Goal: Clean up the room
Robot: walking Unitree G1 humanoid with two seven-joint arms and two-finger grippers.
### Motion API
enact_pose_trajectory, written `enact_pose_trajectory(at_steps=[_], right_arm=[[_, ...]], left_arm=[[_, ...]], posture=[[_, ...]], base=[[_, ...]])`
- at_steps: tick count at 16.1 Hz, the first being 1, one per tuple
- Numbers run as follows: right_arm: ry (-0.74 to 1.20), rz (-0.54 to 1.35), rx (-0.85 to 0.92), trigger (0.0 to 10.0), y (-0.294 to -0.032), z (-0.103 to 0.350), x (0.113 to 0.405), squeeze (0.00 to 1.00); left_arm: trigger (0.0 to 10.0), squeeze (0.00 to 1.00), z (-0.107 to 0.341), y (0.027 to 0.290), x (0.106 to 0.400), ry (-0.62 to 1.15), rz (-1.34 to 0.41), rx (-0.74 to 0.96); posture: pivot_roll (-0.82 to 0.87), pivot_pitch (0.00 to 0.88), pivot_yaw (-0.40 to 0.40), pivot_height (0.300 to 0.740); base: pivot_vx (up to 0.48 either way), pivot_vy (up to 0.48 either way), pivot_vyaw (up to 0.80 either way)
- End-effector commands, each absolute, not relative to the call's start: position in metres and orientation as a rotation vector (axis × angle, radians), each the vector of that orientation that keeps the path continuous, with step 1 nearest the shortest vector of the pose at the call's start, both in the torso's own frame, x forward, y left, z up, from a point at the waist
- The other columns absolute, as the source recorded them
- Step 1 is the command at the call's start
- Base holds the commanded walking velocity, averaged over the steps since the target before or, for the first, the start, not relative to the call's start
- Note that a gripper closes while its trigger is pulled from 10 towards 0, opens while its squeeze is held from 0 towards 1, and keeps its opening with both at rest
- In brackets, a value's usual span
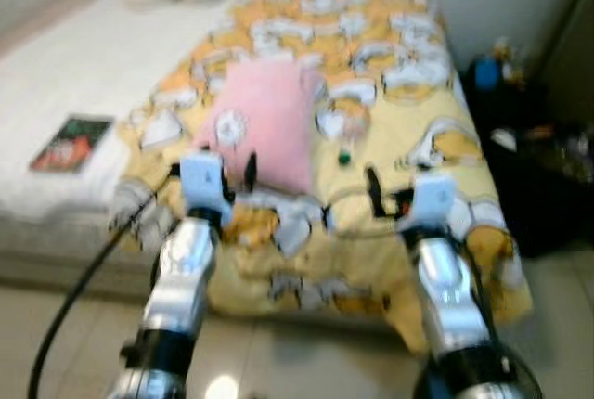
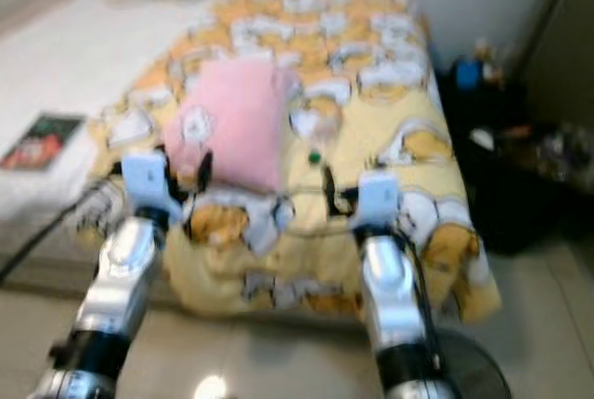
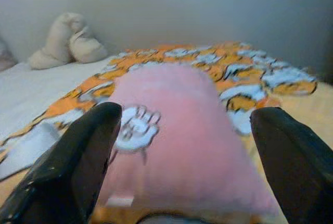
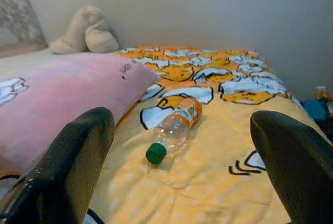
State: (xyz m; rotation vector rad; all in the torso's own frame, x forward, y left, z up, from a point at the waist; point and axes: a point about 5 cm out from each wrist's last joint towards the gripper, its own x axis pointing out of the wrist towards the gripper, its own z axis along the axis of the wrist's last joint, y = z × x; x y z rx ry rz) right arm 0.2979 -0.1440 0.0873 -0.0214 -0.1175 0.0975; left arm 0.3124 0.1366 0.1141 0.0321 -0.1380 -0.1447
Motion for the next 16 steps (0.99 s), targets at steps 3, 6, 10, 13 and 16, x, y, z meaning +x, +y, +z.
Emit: enact_pose_trajectory(at_steps=[3, 6, 10, 13, 16], right_arm=[[-0.136, 0.073, -0.031, 10.0, -0.15, 0.091, 0.299, 0.0], [-0.136, 0.069, -0.023, 10.0, -0.151, 0.092, 0.3, 0.0], [-0.122, 0.074, -0.015, 10.0, -0.15, 0.093, 0.307, 0.0], [-0.138, 0.044, -0.005, 10.0, -0.156, 0.105, 0.317, 0.0], [-0.159, -0.105, 0.085, 10.0, -0.172, 0.137, 0.344, 0.0]], left_arm=[[10.0, 0.0, 0.122, 0.128, 0.316, -0.171, -0.192, 0.017], [10.0, 0.0, 0.121, 0.129, 0.317, -0.174, -0.193, 0.025], [10.0, 0.0, 0.121, 0.129, 0.316, -0.174, -0.207, 0.032], [10.0, 0.0, 0.127, 0.119, 0.319, -0.185, -0.229, 0.024], [10.0, 0.0, 0.137, 0.106, 0.323, -0.179, -0.309, 0.049]], posture=[[-0.15, 0.0, 0.084, 0.74], [-0.15, 0.0, 0.08, 0.74], [-0.14, 0.0, 0.074, 0.74], [-0.14, 0.0, 0.062, 0.74], [-0.14, 0.0, 0.082, 0.74]], base=[[0.458, 0.0, 0.0], [0.446, 0.0, 0.0], [0.442, 0.0, -0.38], [0.439, 0.0, 0.0], [0.0, 0.0, 0.0]])
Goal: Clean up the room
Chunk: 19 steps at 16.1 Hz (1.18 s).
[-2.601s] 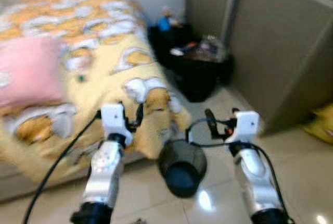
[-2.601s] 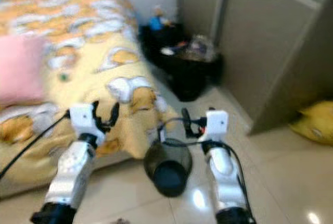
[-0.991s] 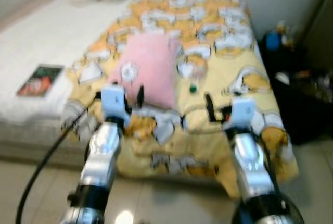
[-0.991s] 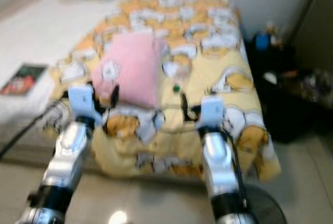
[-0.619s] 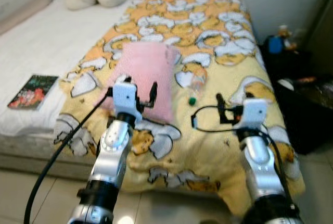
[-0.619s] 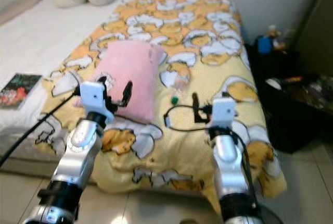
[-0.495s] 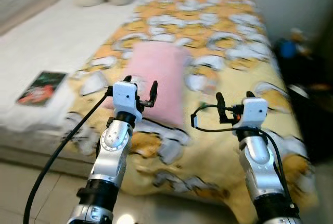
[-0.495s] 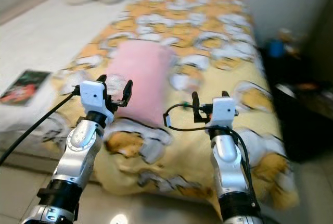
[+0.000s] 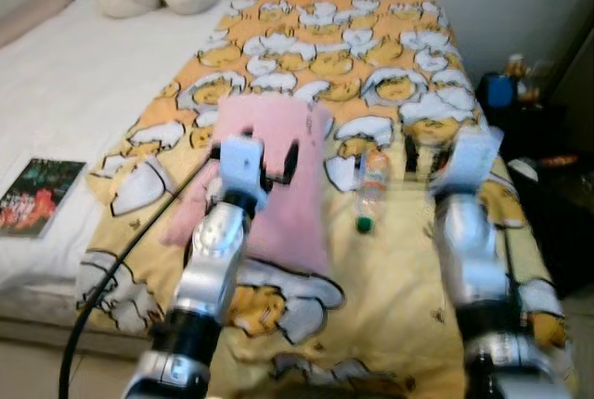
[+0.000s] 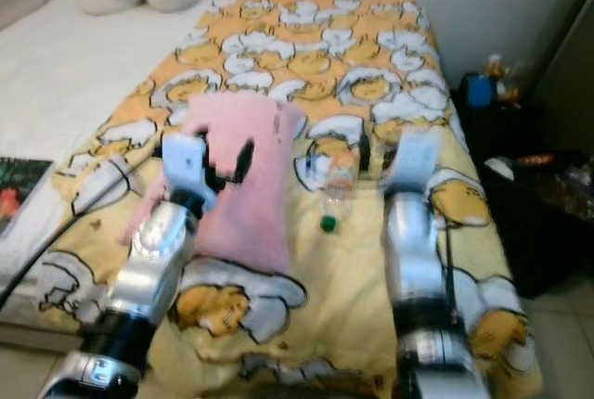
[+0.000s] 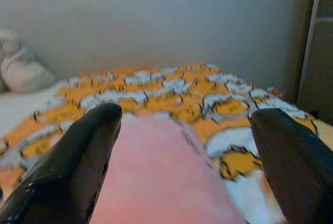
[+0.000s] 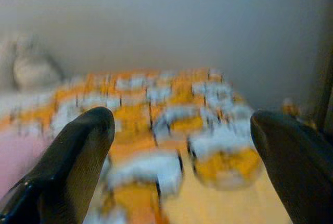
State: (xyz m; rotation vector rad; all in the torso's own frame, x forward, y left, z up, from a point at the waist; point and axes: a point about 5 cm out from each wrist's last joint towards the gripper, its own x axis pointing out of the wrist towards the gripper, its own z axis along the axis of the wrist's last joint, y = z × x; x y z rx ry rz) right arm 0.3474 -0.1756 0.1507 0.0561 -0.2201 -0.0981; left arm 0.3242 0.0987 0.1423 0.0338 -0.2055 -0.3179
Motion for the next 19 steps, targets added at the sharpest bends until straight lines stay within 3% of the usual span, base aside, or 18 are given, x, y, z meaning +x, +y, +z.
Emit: enact_pose_trajectory(at_steps=[1, 5, 11, 15, 19], right_arm=[[-0.135, -0.132, 0.087, 10.0, -0.177, 0.137, 0.35, 0.0], [0.072, -0.236, 0.043, 10.0, -0.194, 0.117, 0.364, 0.0], [0.189, -0.235, -0.03, 10.0, -0.183, 0.106, 0.37, 0.0], [0.246, -0.274, -0.062, 10.0, -0.19, 0.096, 0.368, 0.0], [0.303, -0.239, -0.028, 10.0, -0.184, 0.09, 0.369, 0.0]], left_arm=[[10.0, 0.0, 0.14, 0.103, 0.323, -0.185, -0.341, 0.052], [10.0, 0.0, 0.145, 0.089, 0.327, -0.158, -0.447, 0.055], [10.0, 0.0, 0.138, 0.082, 0.315, -0.129, -0.481, 0.027], [10.0, 0.0, 0.141, 0.083, 0.308, -0.112, -0.6, 0.051], [10.0, 0.0, 0.149, 0.093, 0.299, -0.117, -0.599, 0.063]], posture=[[-0.15, 0.0, 0.09, 0.74], [-0.16, 0.0, 0.09, 0.74], [-0.16, 0.0, 0.066, 0.74], [-0.14, 0.052, 0.053, 0.74], [-0.09, 0.103, 0.061, 0.74]], base=[[0.0, 0.0, 0.0], [0.0, 0.0, 0.0], [0.0, 0.0, 0.0], [0.0, 0.0, 0.0], [0.0, 0.0, 0.0]])
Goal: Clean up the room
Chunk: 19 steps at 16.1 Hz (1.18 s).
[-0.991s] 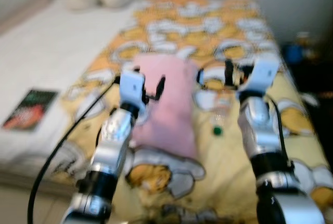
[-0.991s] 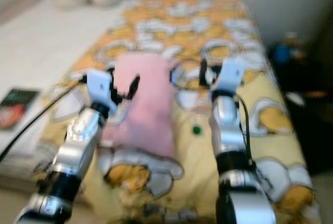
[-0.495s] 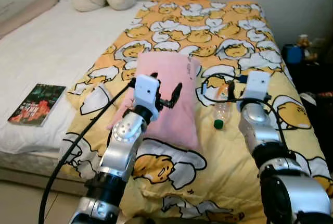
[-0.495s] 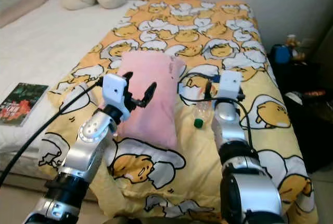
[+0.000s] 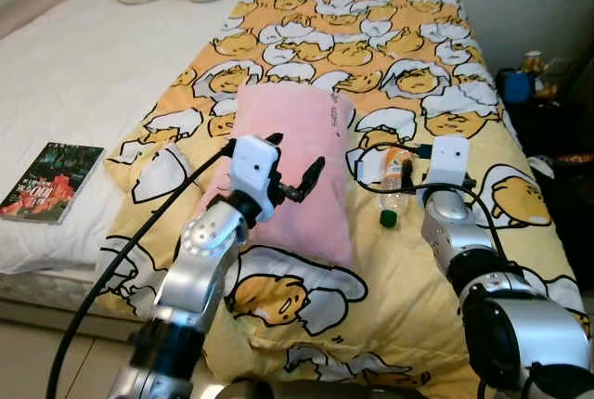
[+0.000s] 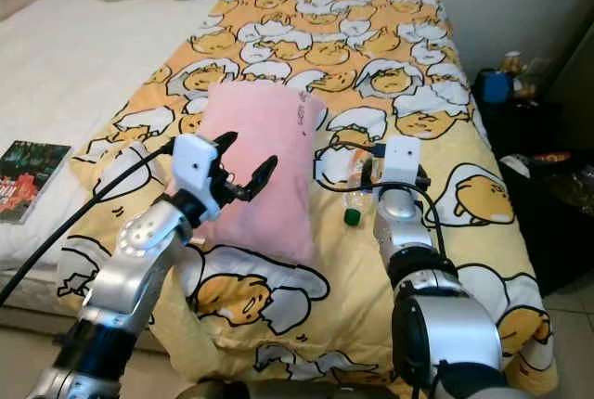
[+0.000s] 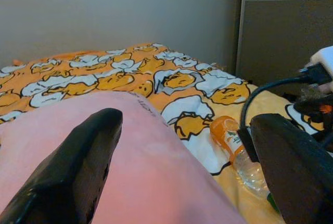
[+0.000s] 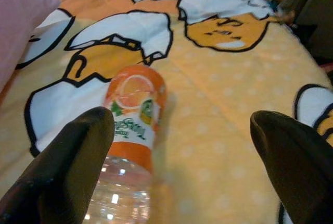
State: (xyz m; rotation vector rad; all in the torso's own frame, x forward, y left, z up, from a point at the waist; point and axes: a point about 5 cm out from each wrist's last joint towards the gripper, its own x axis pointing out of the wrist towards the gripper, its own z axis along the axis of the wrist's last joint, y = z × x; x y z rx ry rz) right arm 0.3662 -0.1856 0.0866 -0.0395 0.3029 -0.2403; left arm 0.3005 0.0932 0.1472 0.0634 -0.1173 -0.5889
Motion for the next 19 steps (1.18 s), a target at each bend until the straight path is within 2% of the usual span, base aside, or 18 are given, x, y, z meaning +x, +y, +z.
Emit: enact_pose_trajectory(at_steps=[1, 3, 8, 9, 14, 19], right_arm=[[0.326, -0.251, -0.003, 10.0, -0.183, 0.087, 0.368, 0.0], [0.402, -0.266, 0.158, 10.0, -0.178, 0.073, 0.362, 0.0], [0.554, -0.224, 0.211, 10.0, -0.16, 0.045, 0.346, 0.0], [0.586, -0.232, 0.239, 0.0, -0.16, 0.04, 0.343, 0.0], [0.563, -0.224, 0.24, 0.0, -0.163, 0.046, 0.347, 0.0], [0.526, -0.221, 0.286, 0.0, -0.167, 0.054, 0.352, 0.0]], left_arm=[[10.0, 0.0, 0.15, 0.094, 0.294, -0.115, -0.606, 0.067], [10.0, 0.0, 0.156, 0.095, 0.286, -0.124, -0.644, 0.1], [10.0, 0.0, 0.181, 0.096, 0.26, -0.084, -0.832, 0.148], [10.0, 0.0, 0.189, 0.092, 0.256, -0.097, -0.852, 0.144], [10.0, 0.0, 0.191, 0.094, 0.258, -0.075, -0.836, 0.151], [10.0, 0.0, 0.186, 0.085, 0.265, -0.062, -0.856, 0.136]], posture=[[-0.07, 0.114, 0.062, 0.74], [-0.02, 0.135, 0.073, 0.74], [0.06, 0.175, 0.091, 0.74], [0.06, 0.177, 0.088, 0.74], [0.04, 0.158, 0.079, 0.74], [0.0, 0.143, 0.082, 0.74]], base=[[0.0, 0.0, 0.0], [0.0, 0.0, 0.0], [0.0, 0.0, 0.0], [0.0, 0.0, 0.0], [0.0, 0.0, 0.0], [0.0, 0.0, 0.0]])
